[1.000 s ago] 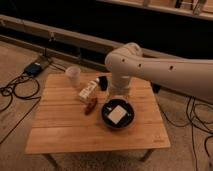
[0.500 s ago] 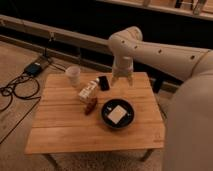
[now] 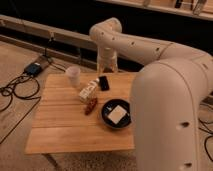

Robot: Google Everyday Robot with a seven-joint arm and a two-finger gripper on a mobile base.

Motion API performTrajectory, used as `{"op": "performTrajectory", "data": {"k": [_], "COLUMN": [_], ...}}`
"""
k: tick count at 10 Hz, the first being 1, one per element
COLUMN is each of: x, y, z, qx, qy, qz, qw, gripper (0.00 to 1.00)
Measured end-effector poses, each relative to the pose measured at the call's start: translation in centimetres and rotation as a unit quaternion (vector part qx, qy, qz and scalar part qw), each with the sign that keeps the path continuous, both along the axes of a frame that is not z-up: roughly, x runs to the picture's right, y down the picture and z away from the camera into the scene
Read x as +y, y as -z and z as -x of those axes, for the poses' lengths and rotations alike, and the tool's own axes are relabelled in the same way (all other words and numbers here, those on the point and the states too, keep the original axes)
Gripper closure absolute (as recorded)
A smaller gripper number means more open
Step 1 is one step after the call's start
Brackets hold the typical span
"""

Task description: Move the arm in a circular motion

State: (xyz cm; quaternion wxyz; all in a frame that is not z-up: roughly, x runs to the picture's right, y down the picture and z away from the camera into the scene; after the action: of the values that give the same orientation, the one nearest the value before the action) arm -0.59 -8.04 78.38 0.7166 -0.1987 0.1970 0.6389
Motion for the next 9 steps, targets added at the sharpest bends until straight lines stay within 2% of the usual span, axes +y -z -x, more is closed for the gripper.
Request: {"op": "performTrajectory", "data": {"k": [3, 4, 5, 6, 7, 8, 9], "x": [0.6, 1.2, 2.2, 3.4, 5.2, 6.6, 8.6], "y": [-1.6, -1.8, -1.6, -1.1, 0.0, 1.0, 2.4], "z": [6.2, 8.1, 10.8, 12.8, 15.6, 16.9, 18.3], "qx": [-0.035, -0.048, -0.068, -0.088, -0.120, -0.138, -0.159], "qy": [0.045, 0.061, 0.083, 0.103, 0.128, 0.142, 0.159], "qz": [0.008, 0.012, 0.018, 0.023, 0.029, 0.033, 0.039], "qw": [0.9983, 0.9969, 0.9940, 0.9904, 0.9841, 0.9797, 0.9736], "gripper": [0.35, 0.35, 0.35, 0.35, 0.35, 0.35, 0.35]}}
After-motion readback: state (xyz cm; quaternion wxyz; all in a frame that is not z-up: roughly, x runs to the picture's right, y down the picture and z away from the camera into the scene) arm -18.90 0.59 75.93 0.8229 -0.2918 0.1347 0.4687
